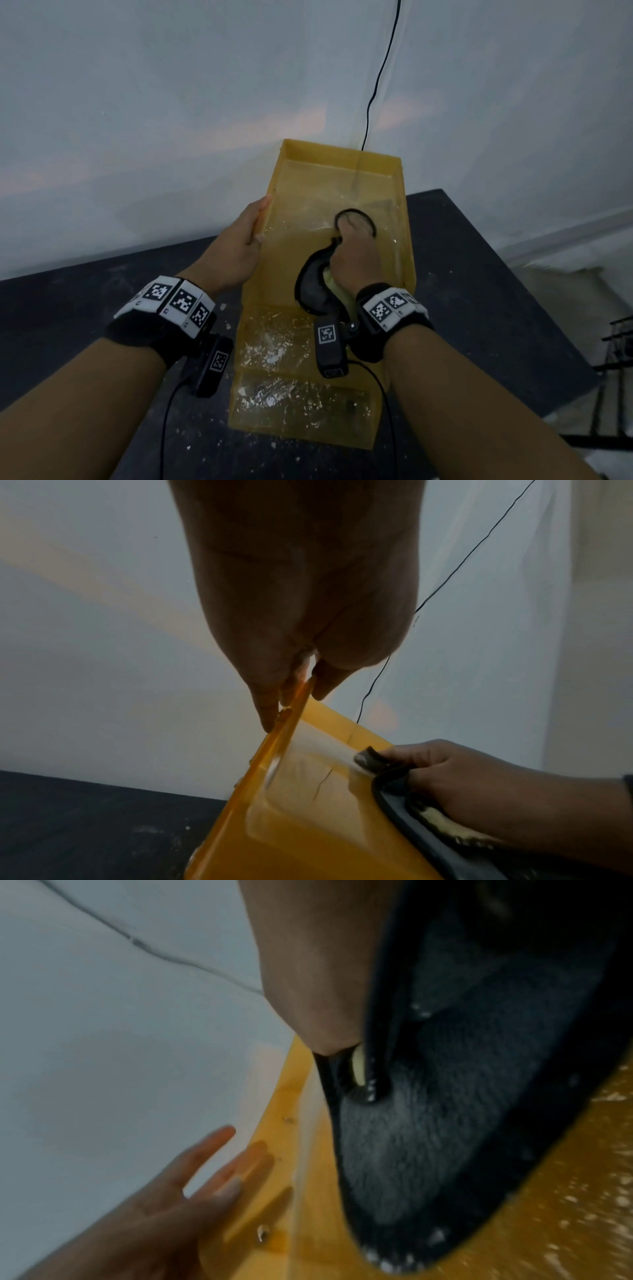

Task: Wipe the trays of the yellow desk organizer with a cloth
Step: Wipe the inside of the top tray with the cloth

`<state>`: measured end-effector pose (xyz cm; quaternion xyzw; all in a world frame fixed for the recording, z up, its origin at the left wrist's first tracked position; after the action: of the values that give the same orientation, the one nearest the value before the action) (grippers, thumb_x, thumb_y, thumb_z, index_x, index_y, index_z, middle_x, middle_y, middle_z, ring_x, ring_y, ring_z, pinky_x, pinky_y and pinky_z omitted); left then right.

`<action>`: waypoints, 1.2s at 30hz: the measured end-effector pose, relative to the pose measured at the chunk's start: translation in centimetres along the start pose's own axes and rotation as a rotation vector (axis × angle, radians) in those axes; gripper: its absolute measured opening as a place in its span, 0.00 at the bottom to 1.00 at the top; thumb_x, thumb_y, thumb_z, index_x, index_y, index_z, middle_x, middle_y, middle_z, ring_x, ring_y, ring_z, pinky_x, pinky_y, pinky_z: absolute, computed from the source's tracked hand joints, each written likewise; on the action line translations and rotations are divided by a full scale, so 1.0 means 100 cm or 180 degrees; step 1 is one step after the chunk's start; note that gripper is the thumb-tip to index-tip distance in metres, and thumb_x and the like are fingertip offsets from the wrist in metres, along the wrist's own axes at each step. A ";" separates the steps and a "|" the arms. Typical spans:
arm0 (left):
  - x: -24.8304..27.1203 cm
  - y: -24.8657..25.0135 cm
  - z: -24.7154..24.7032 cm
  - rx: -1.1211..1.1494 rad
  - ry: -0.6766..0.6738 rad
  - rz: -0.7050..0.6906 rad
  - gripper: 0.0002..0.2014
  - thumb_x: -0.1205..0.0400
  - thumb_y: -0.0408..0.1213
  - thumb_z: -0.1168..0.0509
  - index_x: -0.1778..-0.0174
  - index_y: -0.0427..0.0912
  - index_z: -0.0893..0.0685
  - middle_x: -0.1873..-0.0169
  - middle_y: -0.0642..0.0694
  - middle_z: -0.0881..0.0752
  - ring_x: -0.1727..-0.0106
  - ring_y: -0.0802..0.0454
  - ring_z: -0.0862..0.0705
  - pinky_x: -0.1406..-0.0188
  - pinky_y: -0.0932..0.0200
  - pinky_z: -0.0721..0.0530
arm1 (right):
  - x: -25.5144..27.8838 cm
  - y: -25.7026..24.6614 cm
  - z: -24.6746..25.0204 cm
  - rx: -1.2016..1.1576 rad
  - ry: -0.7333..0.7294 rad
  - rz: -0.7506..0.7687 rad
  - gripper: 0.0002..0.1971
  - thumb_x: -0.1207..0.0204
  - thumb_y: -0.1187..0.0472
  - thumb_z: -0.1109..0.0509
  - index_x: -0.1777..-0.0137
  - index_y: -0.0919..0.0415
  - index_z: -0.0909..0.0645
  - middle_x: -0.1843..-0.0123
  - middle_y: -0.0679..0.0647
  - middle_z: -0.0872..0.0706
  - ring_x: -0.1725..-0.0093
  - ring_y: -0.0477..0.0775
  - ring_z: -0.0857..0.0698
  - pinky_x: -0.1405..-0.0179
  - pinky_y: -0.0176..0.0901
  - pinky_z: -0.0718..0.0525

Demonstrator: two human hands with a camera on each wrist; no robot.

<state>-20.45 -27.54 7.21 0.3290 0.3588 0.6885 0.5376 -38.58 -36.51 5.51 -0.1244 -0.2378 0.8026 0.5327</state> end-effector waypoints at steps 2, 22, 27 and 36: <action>0.000 -0.001 0.001 0.0100 -0.0020 -0.0012 0.31 0.11 0.32 0.44 0.17 0.65 0.43 0.24 0.59 0.28 0.25 0.56 0.26 0.27 0.44 0.23 | 0.004 -0.013 -0.009 -0.0140 -0.0207 0.0483 0.28 0.15 0.72 0.44 0.15 0.61 0.34 0.13 0.56 0.36 0.13 0.56 0.40 0.16 0.45 0.41; 0.013 -0.001 0.008 0.0813 0.0055 -0.0062 0.32 0.12 0.22 0.45 0.15 0.53 0.41 0.17 0.46 0.34 0.17 0.58 0.37 0.41 0.83 0.27 | 0.016 -0.057 -0.036 -0.0567 -0.0563 0.1695 0.22 0.23 0.75 0.40 0.35 0.62 0.12 0.30 0.57 0.13 0.34 0.58 0.16 0.35 0.39 0.23; 0.013 -0.005 0.009 0.0924 -0.0032 -0.0036 0.31 0.12 0.24 0.45 0.15 0.52 0.41 0.18 0.47 0.33 0.18 0.61 0.37 0.38 0.79 0.26 | 0.042 -0.052 -0.024 -0.0906 -0.1480 0.1802 0.21 0.25 0.76 0.40 0.46 0.58 0.07 0.41 0.51 0.08 0.42 0.48 0.13 0.40 0.26 0.21; 0.009 -0.006 0.010 0.0993 -0.0182 0.0029 0.31 0.12 0.23 0.45 0.15 0.48 0.42 0.17 0.47 0.35 0.20 0.64 0.38 0.34 0.77 0.28 | -0.026 -0.049 -0.031 -0.0413 -0.0388 0.0907 0.26 0.19 0.73 0.40 0.21 0.61 0.24 0.19 0.58 0.25 0.20 0.59 0.28 0.22 0.45 0.33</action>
<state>-19.47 -26.39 7.28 0.4297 0.4444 0.6172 0.4868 -32.26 -36.53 5.18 -0.1422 -0.3010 0.8591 0.3889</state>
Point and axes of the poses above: each hand's wrist, its own x-axis away from the middle knuckle, its own z-axis out of the back of the hand, y = z × x, the point moved 5 cm from there along -x, towards the middle knuckle
